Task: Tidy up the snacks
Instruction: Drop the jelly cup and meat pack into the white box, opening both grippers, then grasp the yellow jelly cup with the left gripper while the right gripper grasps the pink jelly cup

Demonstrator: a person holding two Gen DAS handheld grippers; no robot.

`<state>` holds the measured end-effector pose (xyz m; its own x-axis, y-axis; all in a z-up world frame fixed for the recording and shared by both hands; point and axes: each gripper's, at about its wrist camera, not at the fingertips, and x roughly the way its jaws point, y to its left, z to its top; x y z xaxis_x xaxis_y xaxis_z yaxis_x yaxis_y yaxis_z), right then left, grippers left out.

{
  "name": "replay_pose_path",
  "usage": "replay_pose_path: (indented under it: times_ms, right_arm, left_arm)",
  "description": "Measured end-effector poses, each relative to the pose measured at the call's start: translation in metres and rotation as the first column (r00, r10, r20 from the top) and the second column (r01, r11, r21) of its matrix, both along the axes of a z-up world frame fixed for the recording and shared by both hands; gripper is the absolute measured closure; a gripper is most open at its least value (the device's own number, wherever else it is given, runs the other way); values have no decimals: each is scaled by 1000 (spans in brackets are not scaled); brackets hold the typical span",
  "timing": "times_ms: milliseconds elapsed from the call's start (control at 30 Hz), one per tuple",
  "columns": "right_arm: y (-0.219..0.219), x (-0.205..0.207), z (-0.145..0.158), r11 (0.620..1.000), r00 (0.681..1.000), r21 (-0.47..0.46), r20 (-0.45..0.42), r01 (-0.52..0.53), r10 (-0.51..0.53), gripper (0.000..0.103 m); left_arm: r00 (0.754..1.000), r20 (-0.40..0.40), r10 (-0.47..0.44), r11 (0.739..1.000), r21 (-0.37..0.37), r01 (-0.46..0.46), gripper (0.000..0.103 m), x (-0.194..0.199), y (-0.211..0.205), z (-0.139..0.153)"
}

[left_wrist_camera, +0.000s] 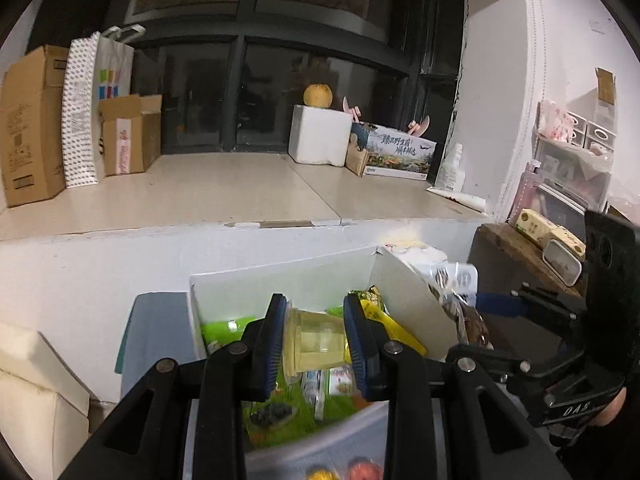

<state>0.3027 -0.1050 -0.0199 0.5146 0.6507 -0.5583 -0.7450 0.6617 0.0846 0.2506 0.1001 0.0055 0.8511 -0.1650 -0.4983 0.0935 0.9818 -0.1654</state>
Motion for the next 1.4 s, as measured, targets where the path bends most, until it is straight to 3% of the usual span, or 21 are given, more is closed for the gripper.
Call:
replay_pose_path:
  times_ms: [167,233,300,533,700,967,1167,1333,1400]
  right_arm:
    - [4,42,-10,999,994,8,-95,48,-47,18]
    - [1,56,-18,995,988,8,-122,97,-95,12]
    - [-3,66,-27,992,978,-2,-167,128,-126,1]
    - [-17,61,-33,990,975,8,-175,141,-138,0]
    - [-23,37,-19,993,987,21,-113,117,-114,0]
    - [-43,-27,-10,998,998,51,-56,41,-38,0]
    - [-50,-69,-56,1000,990,28,-141,-1,5,0]
    - [-29,-79,-86,998,982,-34,-184,-45,38,0]
    - [-5,-79,-103,990,980,-112,-192,-80,58,0]
  left_arm:
    - [998,-45,42,999,25,-41,69,34,4,-20]
    - [996,-80,50,999,26,-48,48,40,4,-28]
    - [995,-80,61,998,33,-59,0,38,5,-33]
    - [994,-100,41,999,26,-39,0,29,4,-37]
    - [993,-108,43,999,17,-42,0,12,4,-34]
    - [993,-93,72,996,-42,-76,0,-76,1,-44]
    - [984,-154,93,992,-70,-105,0,-133,-4,-75]
    - [976,-187,108,988,-93,-127,0,-153,2,-88]
    - [976,-186,116,986,-93,-135,0,-159,4,-90]
